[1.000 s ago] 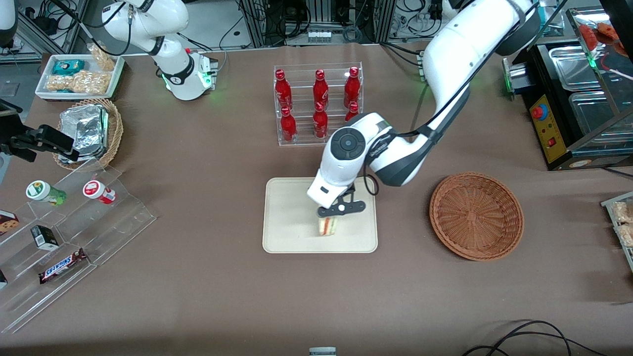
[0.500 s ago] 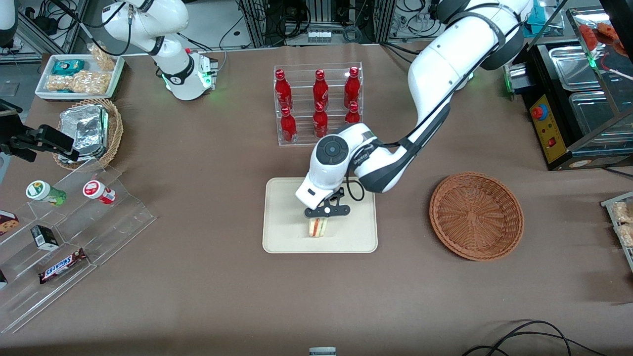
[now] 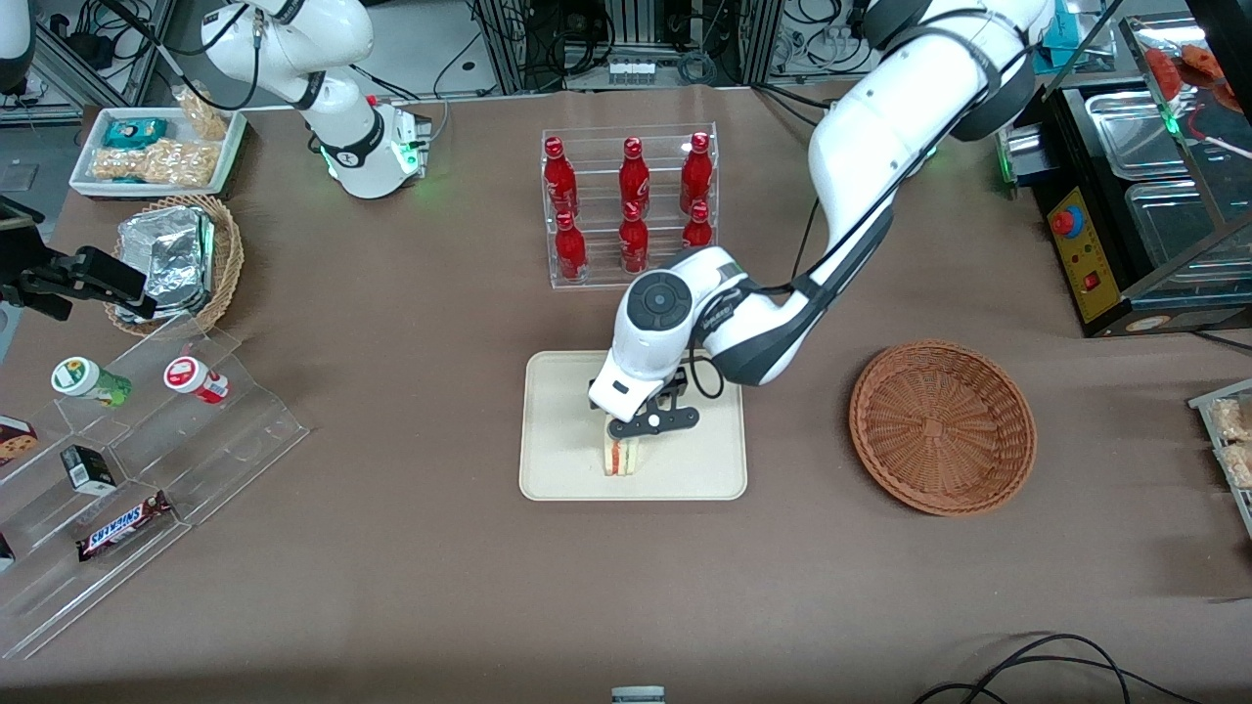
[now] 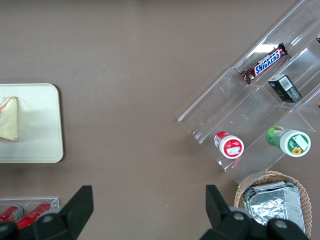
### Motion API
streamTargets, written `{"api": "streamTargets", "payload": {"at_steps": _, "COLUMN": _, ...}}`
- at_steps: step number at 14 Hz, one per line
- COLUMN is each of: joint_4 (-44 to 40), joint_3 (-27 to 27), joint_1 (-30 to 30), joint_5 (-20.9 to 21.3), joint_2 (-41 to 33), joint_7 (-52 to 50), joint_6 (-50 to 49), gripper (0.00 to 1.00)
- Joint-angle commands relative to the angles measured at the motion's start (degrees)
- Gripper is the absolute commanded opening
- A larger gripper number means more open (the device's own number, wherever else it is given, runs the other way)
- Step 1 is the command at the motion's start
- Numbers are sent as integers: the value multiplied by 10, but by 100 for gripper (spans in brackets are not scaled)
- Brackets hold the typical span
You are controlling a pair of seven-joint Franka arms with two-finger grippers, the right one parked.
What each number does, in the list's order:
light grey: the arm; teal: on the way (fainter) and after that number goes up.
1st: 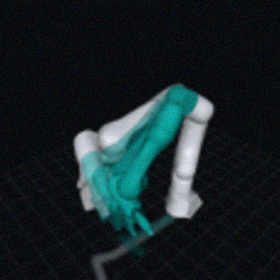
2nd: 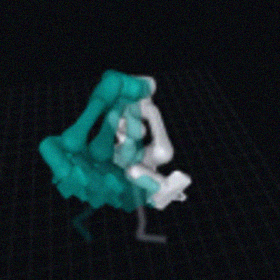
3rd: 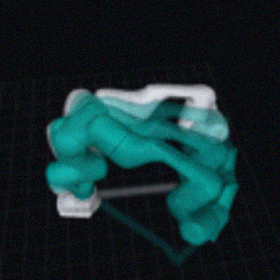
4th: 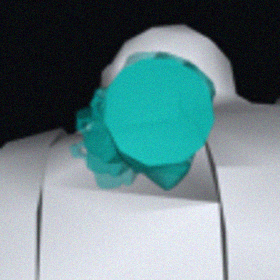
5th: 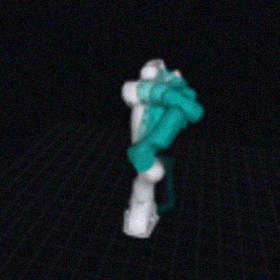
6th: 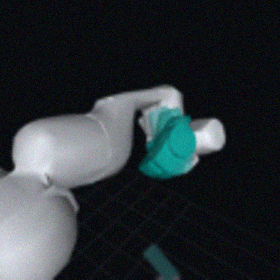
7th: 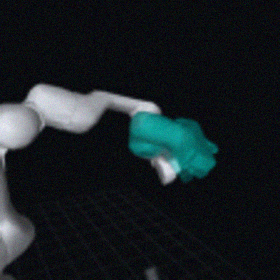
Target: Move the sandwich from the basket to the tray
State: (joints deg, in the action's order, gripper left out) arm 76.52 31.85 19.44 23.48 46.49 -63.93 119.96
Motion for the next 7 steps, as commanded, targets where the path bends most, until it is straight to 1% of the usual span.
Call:
{"api": "streamTargets", "payload": {"at_steps": 1, "joint_4": 14, "joint_3": -3, "joint_1": 0, "joint_5": -4, "joint_2": -115, "joint_7": -11, "joint_6": -135, "gripper": 100}}
{"api": "streamTargets", "payload": {"at_steps": 3, "joint_4": 18, "joint_3": -5, "joint_1": -2, "joint_5": -4, "joint_2": -171, "joint_7": -9, "joint_6": -214, "gripper": 100}}
{"api": "streamTargets", "payload": {"at_steps": 4, "joint_4": 22, "joint_3": -5, "joint_1": -11, "joint_5": -4, "joint_2": -186, "joint_7": -20, "joint_6": -247, "gripper": 100}}
{"api": "streamTargets", "payload": {"at_steps": 5, "joint_4": 27, "joint_3": -5, "joint_1": -29, "joint_5": -7, "joint_2": -199, "joint_7": -20, "joint_6": -272, "gripper": 100}}
{"api": "streamTargets", "payload": {"at_steps": 7, "joint_4": 50, "joint_3": -3, "joint_1": -90, "joint_5": -41, "joint_2": -212, "joint_7": -9, "joint_6": -284, "gripper": 100}}
